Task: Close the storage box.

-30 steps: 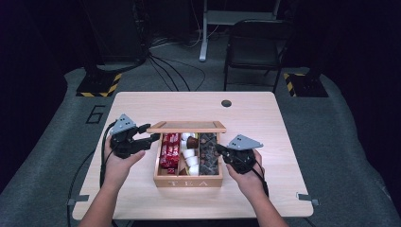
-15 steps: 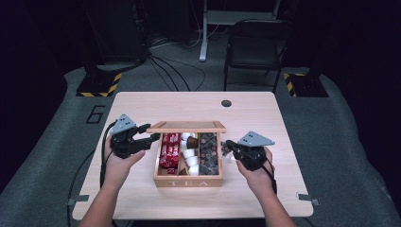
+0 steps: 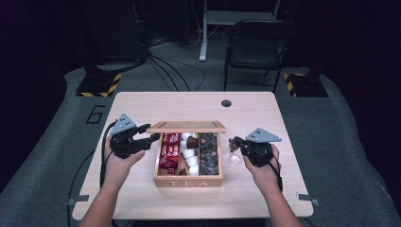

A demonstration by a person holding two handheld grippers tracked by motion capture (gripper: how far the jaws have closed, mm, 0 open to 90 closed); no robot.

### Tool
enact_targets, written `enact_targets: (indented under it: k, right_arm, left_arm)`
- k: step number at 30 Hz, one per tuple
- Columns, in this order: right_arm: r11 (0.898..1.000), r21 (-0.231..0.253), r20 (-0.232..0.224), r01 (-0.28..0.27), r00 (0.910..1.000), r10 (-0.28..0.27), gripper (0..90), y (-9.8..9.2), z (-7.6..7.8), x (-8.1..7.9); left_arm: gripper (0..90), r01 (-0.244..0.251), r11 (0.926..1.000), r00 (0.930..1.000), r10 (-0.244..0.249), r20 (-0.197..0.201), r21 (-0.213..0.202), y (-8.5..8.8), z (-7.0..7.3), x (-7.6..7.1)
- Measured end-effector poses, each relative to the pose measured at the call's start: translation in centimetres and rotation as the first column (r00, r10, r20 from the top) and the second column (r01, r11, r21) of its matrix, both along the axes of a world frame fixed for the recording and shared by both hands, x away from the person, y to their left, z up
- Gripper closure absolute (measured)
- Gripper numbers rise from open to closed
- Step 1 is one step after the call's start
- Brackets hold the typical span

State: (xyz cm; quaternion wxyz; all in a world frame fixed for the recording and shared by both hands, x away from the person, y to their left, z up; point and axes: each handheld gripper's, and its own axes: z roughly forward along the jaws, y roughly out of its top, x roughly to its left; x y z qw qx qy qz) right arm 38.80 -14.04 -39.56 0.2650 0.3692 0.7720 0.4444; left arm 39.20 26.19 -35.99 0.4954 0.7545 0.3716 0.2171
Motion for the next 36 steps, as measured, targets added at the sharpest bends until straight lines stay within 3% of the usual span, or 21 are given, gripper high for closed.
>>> enact_targets:
  k: [14,36]
  right_arm:
    - [0.999,-0.016,-0.012,0.032,0.9994,-0.032,90.0,-0.9,-0.6,0.7]
    - [0.998,-0.035,-0.050,0.053,0.9972,-0.055,90.0,-0.6,-2.1,1.9]
  left_arm:
    - [47.0,-0.004,1.0000,1.0000,0.004,0.004,-0.003,0.0,0.0,0.0]
    - [47.0,-0.002,1.0000,1.0000,0.002,0.004,0.002,0.0,0.0,0.0]
